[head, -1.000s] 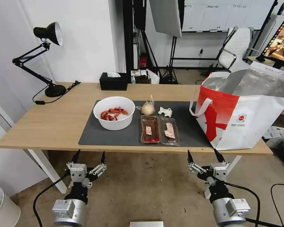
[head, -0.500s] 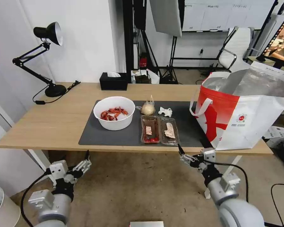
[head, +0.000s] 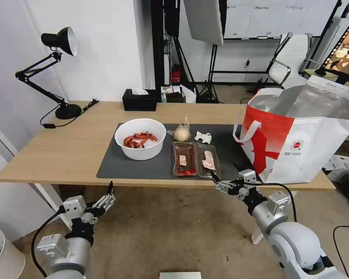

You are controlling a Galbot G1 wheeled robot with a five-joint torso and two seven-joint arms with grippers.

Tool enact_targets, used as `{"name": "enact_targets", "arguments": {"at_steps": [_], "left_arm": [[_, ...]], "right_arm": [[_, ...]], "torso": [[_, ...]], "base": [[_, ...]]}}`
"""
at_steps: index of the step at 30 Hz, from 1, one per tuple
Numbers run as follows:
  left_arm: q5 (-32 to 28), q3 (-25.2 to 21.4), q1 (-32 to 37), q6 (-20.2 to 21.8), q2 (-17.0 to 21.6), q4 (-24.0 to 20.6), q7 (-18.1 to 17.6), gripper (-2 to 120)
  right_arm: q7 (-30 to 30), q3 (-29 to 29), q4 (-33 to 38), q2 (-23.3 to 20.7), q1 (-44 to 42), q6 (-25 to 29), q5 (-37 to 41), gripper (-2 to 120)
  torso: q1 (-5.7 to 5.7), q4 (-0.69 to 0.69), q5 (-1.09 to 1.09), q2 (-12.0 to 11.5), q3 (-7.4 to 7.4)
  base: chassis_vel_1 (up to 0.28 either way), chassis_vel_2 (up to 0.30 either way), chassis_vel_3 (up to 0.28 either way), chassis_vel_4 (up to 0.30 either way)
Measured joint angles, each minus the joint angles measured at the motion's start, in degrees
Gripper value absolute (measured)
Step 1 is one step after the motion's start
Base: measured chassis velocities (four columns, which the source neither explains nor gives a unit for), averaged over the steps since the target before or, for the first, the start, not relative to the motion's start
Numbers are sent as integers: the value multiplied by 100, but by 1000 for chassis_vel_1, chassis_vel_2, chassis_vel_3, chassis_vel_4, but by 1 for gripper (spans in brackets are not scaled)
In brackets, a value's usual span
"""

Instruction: Pick up the trash from the table and place it into the takeout bag.

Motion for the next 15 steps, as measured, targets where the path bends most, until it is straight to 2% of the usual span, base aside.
{"name": "enact_targets", "arguments": {"at_steps": [5,11,12,13,15], "left_arm": [[20,30,8,-14,2,0,17,100],[33,86,12,-33,3,8,23,100],[34,98,9,-40,4,16,23,100],[34,98,9,-40,4,16,23,100],[34,135,5,-47,9,28,28,100]], "right_arm": [[20,-40,7,18,-33,5,1,100],[338,-125,138,40,-74,-86,752,100],[565,-151,224,51,-75,-179,1232,100],[565,-151,224,51,-75,-179,1232,100],[1504,-260,503,105,-1,-447,2901,100]], "torso": [[0,0,0,0,0],[0,0,0,1,0],[0,0,0,1,0],[0,0,0,1,0],[-1,0,-1,1,0]], "base": [[0,0,0,0],[0,0,0,0],[0,0,0,0],[0,0,0,0],[0,0,0,0]]}}
